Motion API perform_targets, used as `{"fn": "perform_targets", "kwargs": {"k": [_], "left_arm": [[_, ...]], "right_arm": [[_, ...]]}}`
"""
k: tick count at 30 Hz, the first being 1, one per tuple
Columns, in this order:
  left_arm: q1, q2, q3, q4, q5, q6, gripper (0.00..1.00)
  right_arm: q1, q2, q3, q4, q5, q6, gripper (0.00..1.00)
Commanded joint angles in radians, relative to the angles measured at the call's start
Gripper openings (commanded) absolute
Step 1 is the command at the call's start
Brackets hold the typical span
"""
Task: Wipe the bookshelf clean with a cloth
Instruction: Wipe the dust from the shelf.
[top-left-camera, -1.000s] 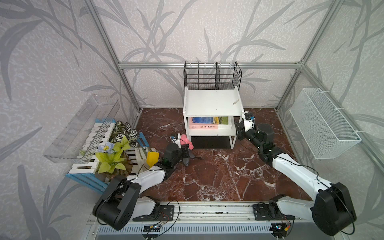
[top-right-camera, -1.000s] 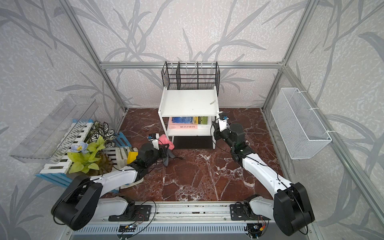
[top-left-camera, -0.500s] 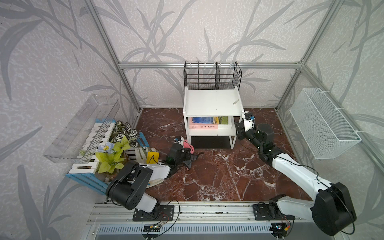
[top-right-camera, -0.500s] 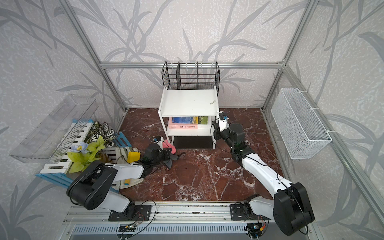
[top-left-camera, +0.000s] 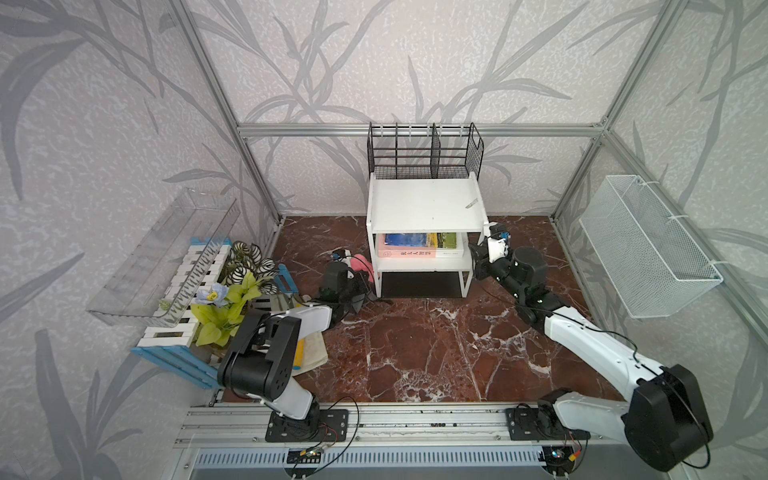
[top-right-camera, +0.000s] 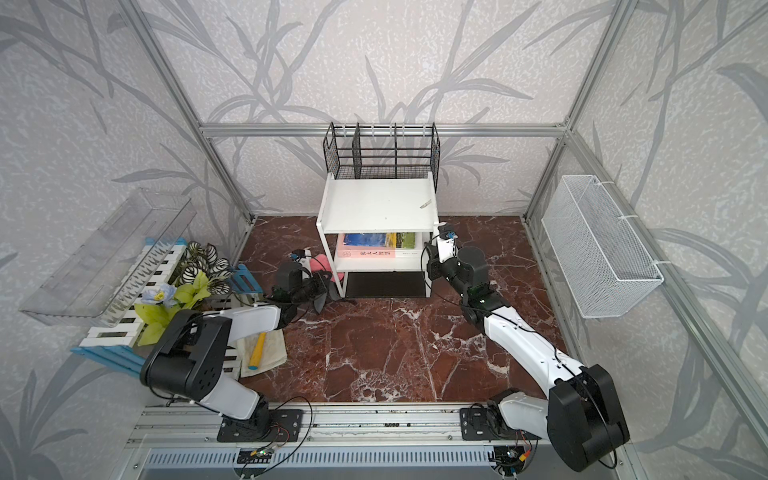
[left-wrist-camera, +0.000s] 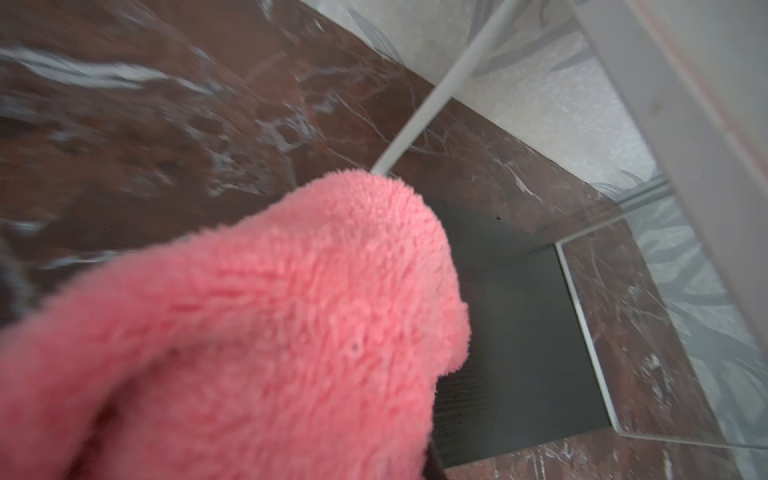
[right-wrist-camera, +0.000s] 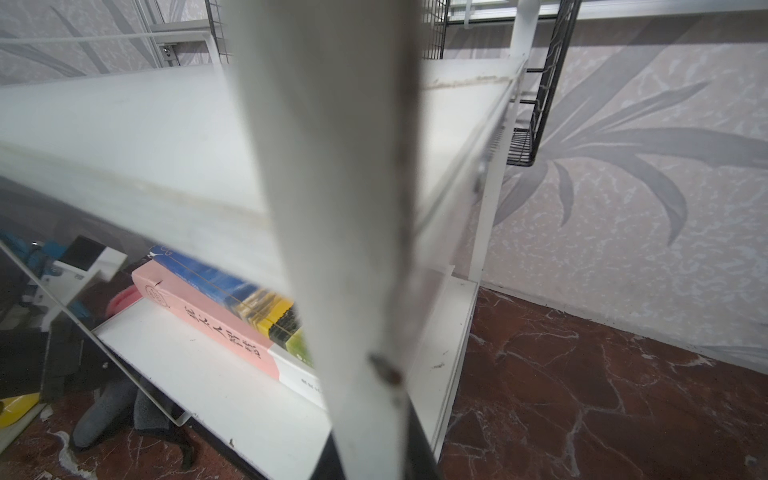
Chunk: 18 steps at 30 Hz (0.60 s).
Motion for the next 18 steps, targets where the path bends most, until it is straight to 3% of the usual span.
{"fn": "perform_targets", "kwargs": {"k": [1, 5, 9, 14, 18], "left_arm": [[-0.001, 0.076, 0.014, 0.091, 0.175, -0.092, 0.0], [0.002, 0.065, 0.026, 0.112, 0.244, -0.133, 0.0], [-0.003, -0.081, 0.095, 0.024, 0.287, -0.107, 0.0], [-0.005, -0.223, 0.115, -0.126, 0.206, -0.066, 0.0], [-0.005, -0.2, 0.042, -0.101, 0.194, -0.092, 0.0]], "right_arm": [[-0.006, 0.081, 0.017, -0.045, 0.059, 0.198, 0.0], [-0.006, 0.09, 0.039, -0.059, 0.045, 0.197, 0.0], [-0.005, 0.1, 0.054, -0.061, 0.038, 0.206, 0.0], [-0.006, 0.098, 0.059, -0.063, 0.04, 0.209, 0.0], [-0.005, 0.101, 0.056, -0.064, 0.041, 0.213, 0.0]]}}
